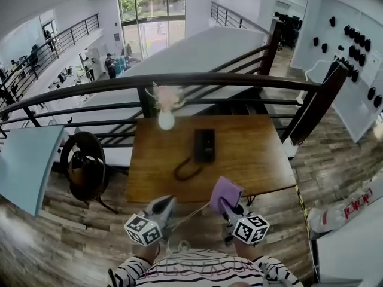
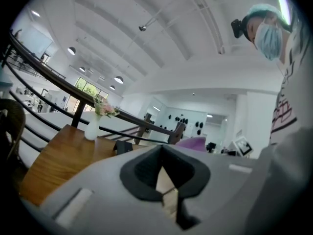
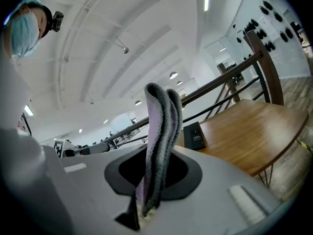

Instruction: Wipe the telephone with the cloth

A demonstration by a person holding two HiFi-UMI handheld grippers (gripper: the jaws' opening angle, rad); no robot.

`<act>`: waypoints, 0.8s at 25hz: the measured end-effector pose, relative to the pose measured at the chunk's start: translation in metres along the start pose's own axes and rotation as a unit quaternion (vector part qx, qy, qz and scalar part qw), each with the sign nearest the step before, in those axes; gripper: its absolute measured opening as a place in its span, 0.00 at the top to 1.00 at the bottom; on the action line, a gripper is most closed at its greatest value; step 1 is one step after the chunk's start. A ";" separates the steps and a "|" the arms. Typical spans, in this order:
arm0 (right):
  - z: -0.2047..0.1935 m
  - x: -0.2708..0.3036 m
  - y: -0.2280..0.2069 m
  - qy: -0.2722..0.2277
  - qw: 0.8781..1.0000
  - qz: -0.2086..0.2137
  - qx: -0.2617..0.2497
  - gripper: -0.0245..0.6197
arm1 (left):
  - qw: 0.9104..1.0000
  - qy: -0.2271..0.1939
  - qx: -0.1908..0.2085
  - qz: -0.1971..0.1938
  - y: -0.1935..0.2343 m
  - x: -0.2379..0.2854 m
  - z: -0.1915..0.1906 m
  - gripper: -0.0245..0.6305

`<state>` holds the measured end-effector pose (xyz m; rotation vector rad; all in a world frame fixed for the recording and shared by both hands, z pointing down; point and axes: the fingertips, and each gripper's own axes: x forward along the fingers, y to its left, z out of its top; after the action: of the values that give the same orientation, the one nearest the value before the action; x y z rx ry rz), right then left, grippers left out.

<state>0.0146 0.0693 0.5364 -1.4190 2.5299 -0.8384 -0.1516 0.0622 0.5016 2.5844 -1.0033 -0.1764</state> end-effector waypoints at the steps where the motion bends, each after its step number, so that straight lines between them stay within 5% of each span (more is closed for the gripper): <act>1: 0.001 0.007 0.001 -0.003 1.000 -0.002 0.001 0.88 | 1.000 0.002 0.000 -0.002 0.008 0.002 0.002 0.96; 11: 0.028 0.043 -0.033 -0.007 1.000 -0.016 0.002 0.88 | 1.000 0.015 -0.013 -0.019 0.038 0.061 0.008 0.96; 20: 0.071 0.069 -0.105 0.019 1.000 0.017 -0.005 0.88 | 1.000 -0.006 -0.003 0.012 0.041 0.145 0.020 0.96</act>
<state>0.0812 -0.0586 0.5427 -1.3721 2.5813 -0.8552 -0.0747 -0.0689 0.5005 2.5675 -1.0366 -0.1896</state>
